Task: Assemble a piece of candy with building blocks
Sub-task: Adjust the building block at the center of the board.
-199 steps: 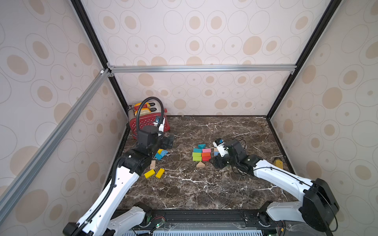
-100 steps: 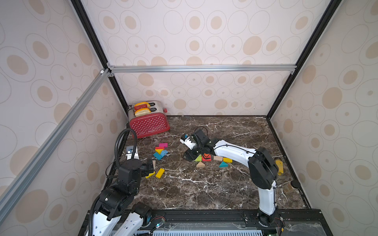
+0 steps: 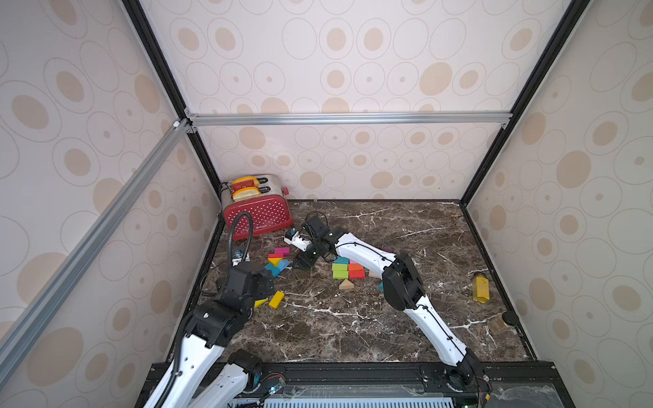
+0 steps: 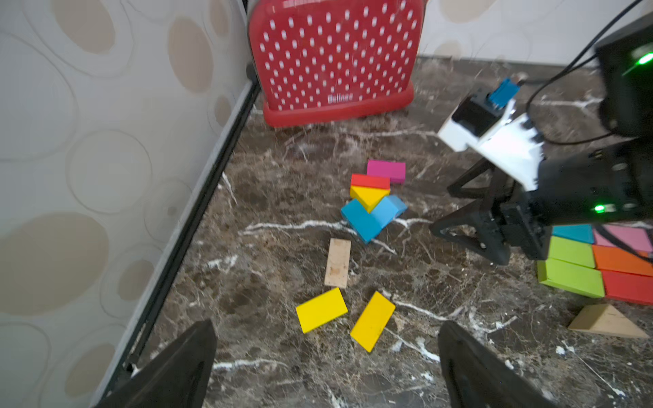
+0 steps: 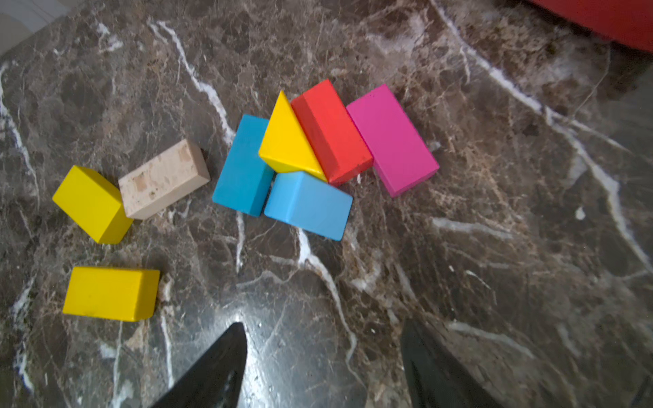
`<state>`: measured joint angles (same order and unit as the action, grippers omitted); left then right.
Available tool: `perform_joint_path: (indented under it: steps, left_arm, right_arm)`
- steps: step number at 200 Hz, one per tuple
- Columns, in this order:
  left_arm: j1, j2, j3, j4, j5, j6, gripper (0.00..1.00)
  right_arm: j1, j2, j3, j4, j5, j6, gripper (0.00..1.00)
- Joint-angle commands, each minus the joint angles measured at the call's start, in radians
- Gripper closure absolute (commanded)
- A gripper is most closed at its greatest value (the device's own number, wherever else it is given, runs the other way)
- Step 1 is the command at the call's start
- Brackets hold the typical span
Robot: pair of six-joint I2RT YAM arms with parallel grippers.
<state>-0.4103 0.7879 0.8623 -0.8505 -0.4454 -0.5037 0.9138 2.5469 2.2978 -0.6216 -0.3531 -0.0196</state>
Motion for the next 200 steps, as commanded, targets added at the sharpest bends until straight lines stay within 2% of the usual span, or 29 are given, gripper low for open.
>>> perform_joint_path:
  steps: [1, 31, 46, 61, 83, 93, 143, 186, 200]
  left_arm:
    - [0.005, 0.112, 0.02, 0.002, 0.043, -0.139, 0.01]
    - [0.008, 0.267, 0.039, 0.063, 0.075, -0.17, 0.03]
    - [0.008, 0.31, 0.021, 0.066, 0.107, -0.182, 0.03]
    - [0.011, 0.338, -0.046, 0.136, 0.193, -0.186, 0.04]
    - [0.012, 0.417, -0.106, 0.208, 0.285, -0.196, 0.1]
    - [0.013, 0.454, -0.123, 0.266, 0.286, -0.202, 0.12]
    - [0.012, 0.588, -0.183, 0.345, 0.254, -0.203, 0.19]
    - [0.012, 0.672, -0.152, 0.379, 0.28, -0.185, 0.2]
    - [0.011, 0.7, -0.137, 0.364, 0.289, -0.181, 0.25]
  right_arm:
    - [-0.02, -0.114, -0.152, 0.006, 0.017, 0.007, 0.29]
    - [-0.04, -0.394, -0.597, 0.263, 0.012, 0.035, 0.29]
    - [-0.04, -0.519, -0.738, 0.299, 0.056, 0.052, 0.29]
    - [-0.043, -0.642, -0.874, 0.359, 0.078, 0.098, 0.29]
    - [-0.043, -0.801, -1.058, 0.446, 0.08, 0.177, 0.29]
    - [-0.041, -0.852, -1.106, 0.447, 0.065, 0.19, 0.29]
    - [-0.043, -1.066, -1.287, 0.425, 0.089, 0.192, 0.3]
    - [-0.042, -1.113, -1.346, 0.424, 0.107, 0.19, 0.3]
    - [-0.042, -1.11, -1.347, 0.421, 0.111, 0.189, 0.3]
